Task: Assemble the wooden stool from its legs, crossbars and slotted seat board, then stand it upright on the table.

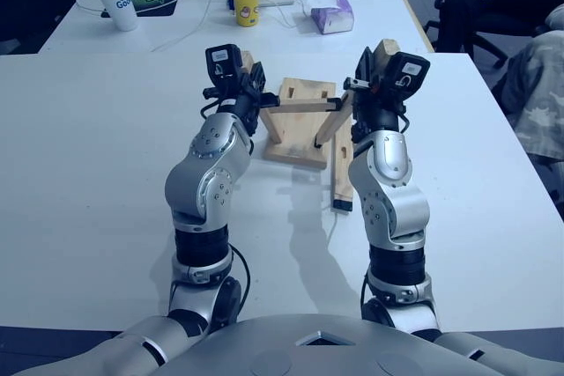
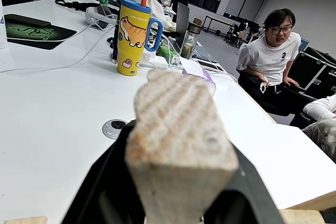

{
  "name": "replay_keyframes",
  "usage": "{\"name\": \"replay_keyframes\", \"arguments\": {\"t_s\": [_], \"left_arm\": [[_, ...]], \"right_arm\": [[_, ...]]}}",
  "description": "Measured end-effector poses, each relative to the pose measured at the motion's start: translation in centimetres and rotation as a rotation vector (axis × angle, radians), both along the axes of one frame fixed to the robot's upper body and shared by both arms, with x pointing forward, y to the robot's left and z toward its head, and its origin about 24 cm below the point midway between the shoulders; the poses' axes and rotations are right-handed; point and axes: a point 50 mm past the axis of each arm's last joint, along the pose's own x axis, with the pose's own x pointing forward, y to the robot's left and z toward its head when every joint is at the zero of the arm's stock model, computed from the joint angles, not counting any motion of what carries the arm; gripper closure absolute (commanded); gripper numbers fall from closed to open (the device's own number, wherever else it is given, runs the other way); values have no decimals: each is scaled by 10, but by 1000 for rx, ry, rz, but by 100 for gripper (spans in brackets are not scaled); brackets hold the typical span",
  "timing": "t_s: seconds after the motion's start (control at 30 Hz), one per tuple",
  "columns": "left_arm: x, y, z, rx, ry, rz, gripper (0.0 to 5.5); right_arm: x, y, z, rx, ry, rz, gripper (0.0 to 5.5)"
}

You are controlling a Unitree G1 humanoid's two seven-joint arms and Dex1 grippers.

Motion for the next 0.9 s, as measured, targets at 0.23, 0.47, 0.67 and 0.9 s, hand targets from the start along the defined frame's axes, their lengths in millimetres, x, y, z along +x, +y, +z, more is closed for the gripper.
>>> {"name": "replay_keyframes", "arguments": {"t_s": [0.23, 0.47, 0.67, 0.9], "left_arm": [[1, 4, -2, -14, -14, 28, 447], [2, 3, -3, -15, -22, 37, 447], [2, 1, -2, 20, -43, 41, 447], [2, -2, -2, 29, -48, 35, 447]], "right_arm": [[3, 11, 5, -107, -13, 88, 447], [9, 16, 8, -188, -15, 125, 447], [12, 15, 11, -230, -9, 143, 444], [11, 4, 11, -276, -7, 201, 434]]}}
